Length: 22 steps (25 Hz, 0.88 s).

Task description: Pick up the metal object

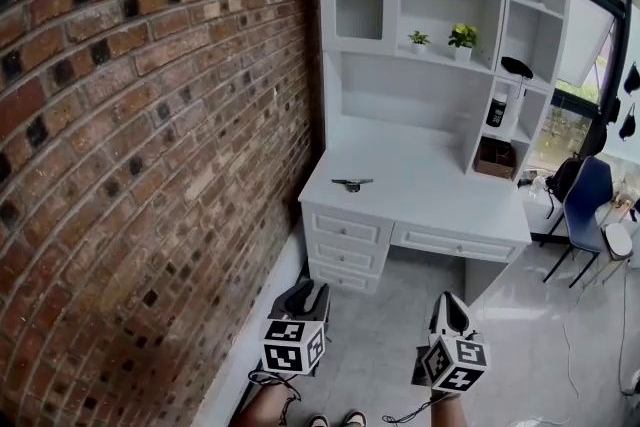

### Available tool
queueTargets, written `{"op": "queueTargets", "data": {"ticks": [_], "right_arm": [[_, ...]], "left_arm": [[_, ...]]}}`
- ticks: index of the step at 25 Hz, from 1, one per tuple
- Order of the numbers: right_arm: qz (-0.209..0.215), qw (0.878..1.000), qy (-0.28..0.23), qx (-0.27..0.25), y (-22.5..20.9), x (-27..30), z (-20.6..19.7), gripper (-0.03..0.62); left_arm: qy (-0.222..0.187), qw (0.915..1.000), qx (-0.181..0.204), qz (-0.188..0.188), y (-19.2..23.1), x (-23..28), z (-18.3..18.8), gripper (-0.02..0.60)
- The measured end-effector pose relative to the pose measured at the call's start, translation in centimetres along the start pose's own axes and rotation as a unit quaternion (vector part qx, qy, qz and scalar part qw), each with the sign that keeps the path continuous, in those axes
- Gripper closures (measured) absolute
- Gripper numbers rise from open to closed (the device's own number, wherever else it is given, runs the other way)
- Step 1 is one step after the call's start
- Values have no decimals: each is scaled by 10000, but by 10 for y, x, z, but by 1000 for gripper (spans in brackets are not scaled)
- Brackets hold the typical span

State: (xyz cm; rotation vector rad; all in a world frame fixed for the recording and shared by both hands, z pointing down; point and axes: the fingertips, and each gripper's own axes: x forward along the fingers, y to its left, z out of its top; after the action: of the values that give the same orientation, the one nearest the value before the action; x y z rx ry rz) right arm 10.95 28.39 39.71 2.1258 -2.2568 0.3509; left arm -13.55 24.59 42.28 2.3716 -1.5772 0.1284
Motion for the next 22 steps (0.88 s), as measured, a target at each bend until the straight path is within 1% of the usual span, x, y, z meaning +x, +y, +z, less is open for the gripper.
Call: {"op": "queueTargets", "data": {"ticks": [6, 10, 22], "right_arm": [[20, 10000, 80, -2, -4, 2, -8, 593], [27, 9999, 138, -11, -10, 6, -11, 593], [268, 9995, 150, -21, -43, 24, 0, 593]], "left_arm": [[-114, 9999, -6, -62, -2, 5, 3, 432], [-143, 9999, -39, -15, -4, 11, 5, 397], [-179, 9994, -34, 286, -21, 33, 13, 391]]}}
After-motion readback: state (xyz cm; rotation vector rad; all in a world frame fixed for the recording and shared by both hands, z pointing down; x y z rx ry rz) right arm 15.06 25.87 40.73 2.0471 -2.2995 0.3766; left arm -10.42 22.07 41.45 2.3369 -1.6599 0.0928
